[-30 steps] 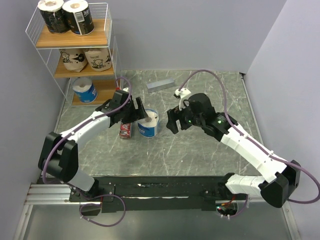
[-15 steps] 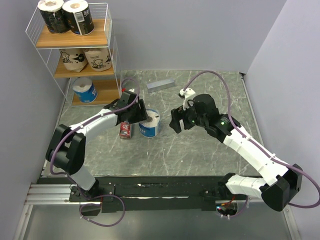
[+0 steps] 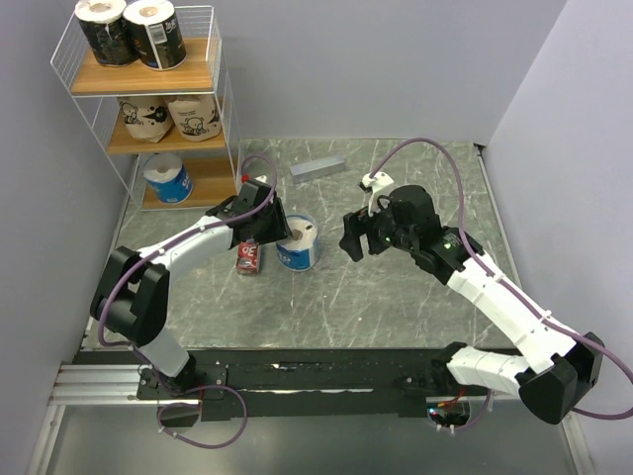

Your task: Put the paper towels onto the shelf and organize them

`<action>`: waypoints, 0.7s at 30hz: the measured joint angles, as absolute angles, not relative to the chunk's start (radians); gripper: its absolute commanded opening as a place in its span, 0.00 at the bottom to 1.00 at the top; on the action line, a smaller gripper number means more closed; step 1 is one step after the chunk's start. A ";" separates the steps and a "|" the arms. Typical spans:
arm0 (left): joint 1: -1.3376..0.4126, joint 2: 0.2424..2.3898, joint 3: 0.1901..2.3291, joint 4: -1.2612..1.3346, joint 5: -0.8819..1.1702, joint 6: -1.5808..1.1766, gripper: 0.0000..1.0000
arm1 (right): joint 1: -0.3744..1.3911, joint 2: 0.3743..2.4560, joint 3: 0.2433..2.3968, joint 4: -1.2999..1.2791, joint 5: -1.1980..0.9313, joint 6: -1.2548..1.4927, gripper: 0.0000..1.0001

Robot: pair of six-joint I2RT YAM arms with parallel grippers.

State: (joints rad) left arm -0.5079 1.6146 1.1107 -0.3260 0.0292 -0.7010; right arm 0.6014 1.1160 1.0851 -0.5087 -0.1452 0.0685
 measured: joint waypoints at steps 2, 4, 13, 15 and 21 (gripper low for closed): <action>-0.508 1.615 1.111 -0.326 0.029 -0.701 0.40 | 0.601 1.113 1.085 -0.509 -0.142 0.065 0.89; -0.508 1.615 1.111 -0.326 0.029 -0.701 0.38 | 0.601 1.109 1.085 -0.510 -0.140 0.064 0.89; -0.498 1.557 1.114 -0.364 0.020 -0.700 0.33 | 0.599 1.069 1.085 -0.517 -0.133 0.054 0.90; -0.485 1.523 1.126 -0.387 0.020 -0.699 0.33 | 0.598 1.066 1.085 -0.517 -0.133 0.051 0.89; -0.359 1.425 1.185 -0.406 0.037 -0.697 0.32 | 0.596 1.062 1.085 -0.518 -0.132 0.043 0.89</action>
State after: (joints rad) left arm -0.3588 1.4250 1.1851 -0.4061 0.0368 -0.6968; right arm 0.5957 1.0618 1.0855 -0.5179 -0.1322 0.0425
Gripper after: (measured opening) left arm 0.482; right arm 0.896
